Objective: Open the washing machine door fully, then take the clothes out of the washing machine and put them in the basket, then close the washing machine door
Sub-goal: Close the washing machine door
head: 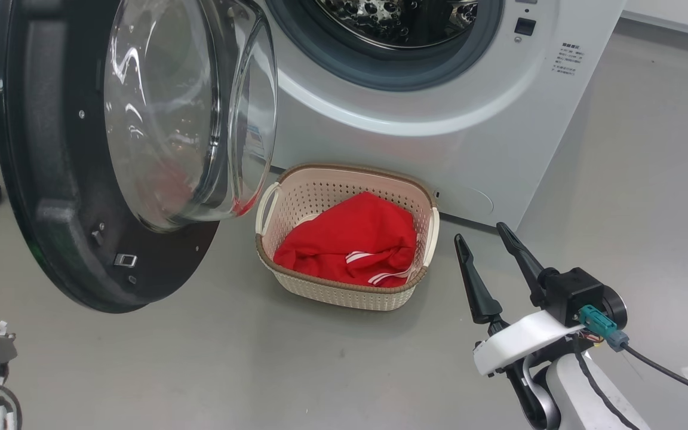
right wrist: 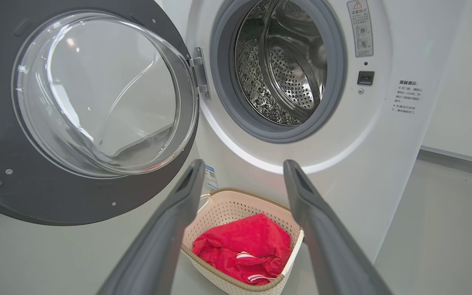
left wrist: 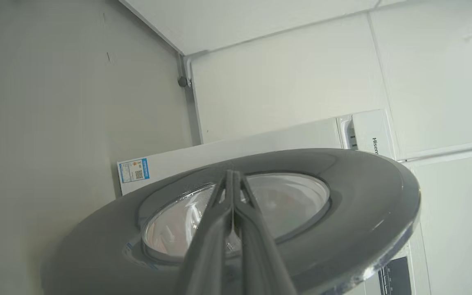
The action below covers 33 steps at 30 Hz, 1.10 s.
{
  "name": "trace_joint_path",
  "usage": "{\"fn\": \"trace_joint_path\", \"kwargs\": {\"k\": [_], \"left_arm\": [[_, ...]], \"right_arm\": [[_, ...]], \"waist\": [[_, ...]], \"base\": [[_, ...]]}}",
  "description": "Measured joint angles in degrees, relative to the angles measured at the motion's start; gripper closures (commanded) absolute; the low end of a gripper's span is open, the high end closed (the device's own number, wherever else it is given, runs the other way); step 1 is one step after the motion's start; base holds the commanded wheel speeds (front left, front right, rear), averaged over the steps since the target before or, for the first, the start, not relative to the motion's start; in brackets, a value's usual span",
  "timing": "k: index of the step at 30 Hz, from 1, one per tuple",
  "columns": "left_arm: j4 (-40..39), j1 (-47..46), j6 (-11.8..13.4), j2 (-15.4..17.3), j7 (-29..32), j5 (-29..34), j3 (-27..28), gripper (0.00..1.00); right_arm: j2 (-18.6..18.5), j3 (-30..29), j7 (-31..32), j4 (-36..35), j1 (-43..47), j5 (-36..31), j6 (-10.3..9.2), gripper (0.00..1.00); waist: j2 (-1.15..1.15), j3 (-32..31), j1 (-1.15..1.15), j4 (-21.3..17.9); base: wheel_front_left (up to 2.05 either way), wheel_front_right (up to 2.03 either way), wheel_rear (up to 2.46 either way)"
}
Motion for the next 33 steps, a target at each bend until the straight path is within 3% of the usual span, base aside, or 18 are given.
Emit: {"fn": "trace_joint_path", "kwargs": {"k": [10,16,33], "left_arm": [[-1.22,-1.49,4.91,-1.05,13.4,-11.2,-0.13,1.0],[-2.42,-1.48,7.32,-0.59,18.05,-12.55,-0.14,1.0],[-7.87,2.94,8.17,-1.69,26.63,-18.3,-0.92,1.0]], "right_arm": [[0.01,0.05,0.0,0.0,0.0,-0.01,0.0,0.0],[0.02,0.37,0.0,0.03,-0.01,-0.02,0.0,0.0],[0.08,1.58,0.0,0.46,-0.09,-0.02,0.09,0.0]], "waist": [[0.0,0.47,0.0,-0.51],[0.0,0.7,0.0,-1.03],[0.0,0.79,0.0,-4.63]], "base": [[0.0,0.0,0.0],[0.0,0.0,0.0],[0.0,0.0,0.0]]}}
